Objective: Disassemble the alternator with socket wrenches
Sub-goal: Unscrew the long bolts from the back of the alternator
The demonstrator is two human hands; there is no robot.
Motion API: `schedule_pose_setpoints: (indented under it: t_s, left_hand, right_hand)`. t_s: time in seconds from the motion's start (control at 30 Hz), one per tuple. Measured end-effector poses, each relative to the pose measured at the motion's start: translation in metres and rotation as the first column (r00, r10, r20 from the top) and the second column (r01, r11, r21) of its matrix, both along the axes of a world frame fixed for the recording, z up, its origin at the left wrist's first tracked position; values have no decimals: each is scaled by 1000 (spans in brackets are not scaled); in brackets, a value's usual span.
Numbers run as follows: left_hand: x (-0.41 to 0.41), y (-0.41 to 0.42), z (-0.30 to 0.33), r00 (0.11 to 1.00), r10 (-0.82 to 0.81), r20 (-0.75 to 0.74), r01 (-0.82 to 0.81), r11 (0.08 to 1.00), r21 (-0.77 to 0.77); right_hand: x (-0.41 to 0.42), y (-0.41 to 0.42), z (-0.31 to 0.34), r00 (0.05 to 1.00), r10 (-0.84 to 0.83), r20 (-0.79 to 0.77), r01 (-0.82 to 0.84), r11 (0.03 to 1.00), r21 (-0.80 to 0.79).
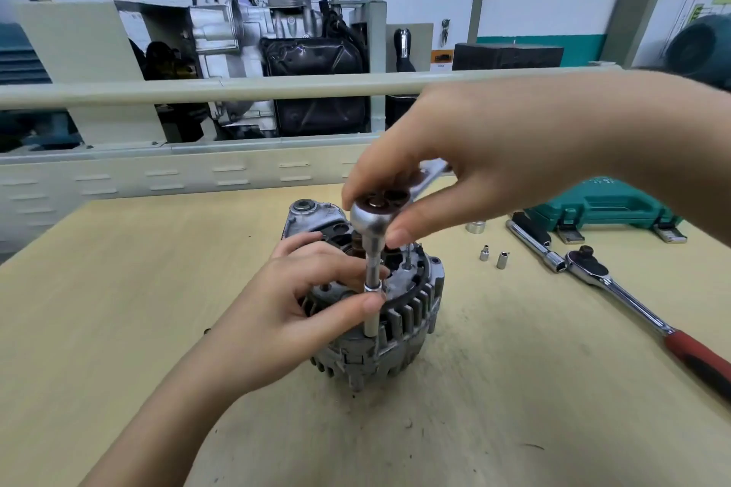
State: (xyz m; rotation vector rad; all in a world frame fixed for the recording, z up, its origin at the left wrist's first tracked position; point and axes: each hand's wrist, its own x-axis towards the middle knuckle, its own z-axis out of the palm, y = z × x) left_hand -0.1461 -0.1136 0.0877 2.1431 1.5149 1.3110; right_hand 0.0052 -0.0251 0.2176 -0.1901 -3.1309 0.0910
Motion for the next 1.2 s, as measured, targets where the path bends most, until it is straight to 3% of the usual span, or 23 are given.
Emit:
schedule_pose_setpoints:
  t_s: [0.13, 0.4, 0.67, 0.97, 1.2]
  left_hand:
    - [-4, 0, 0, 996, -15, -85, 15, 1000, -2]
    - [5, 3, -4, 994, 110, -28, -108, 992, 70]
    - [0, -1, 0, 997, -16, -74, 13, 999, -38]
    - [4, 5, -7, 990, 122, -67, -118, 991, 68]
    - [5, 2, -4, 998, 67, 8, -67, 998, 8]
  right_hand:
    - [0, 2, 0, 999, 27, -28, -28, 999, -28]
    - [-5, -5, -4, 999, -27, -20, 30, 990, 141]
    - [-1, -2, -1, 1000, 28, -10, -28, 999, 20]
    - [-2, -6, -5, 999, -7, -45, 13, 992, 122]
    - [3, 0, -6, 997, 26, -77, -21, 998, 64]
